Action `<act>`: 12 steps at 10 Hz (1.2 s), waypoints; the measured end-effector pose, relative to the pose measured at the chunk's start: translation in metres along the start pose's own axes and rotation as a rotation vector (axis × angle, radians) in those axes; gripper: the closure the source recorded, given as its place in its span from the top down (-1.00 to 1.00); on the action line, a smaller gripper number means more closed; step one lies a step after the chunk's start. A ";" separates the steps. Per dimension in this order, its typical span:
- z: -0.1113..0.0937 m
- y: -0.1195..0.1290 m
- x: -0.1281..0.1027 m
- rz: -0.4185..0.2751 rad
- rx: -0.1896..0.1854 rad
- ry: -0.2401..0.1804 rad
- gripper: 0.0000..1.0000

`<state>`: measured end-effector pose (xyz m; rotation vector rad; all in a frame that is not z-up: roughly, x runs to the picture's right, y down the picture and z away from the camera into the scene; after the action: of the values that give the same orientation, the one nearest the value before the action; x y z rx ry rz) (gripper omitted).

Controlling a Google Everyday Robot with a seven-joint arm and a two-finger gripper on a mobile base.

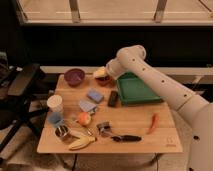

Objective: Place sponge in paper cup

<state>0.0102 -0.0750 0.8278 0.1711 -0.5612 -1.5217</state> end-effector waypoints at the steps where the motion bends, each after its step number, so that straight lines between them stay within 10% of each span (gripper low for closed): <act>1: 0.016 -0.011 -0.001 -0.019 0.014 -0.009 0.60; 8: 0.135 -0.020 -0.042 -0.114 -0.012 -0.124 0.60; 12: 0.169 -0.001 -0.053 -0.101 -0.069 -0.179 0.60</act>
<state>-0.0639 0.0162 0.9608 0.0097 -0.6492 -1.6621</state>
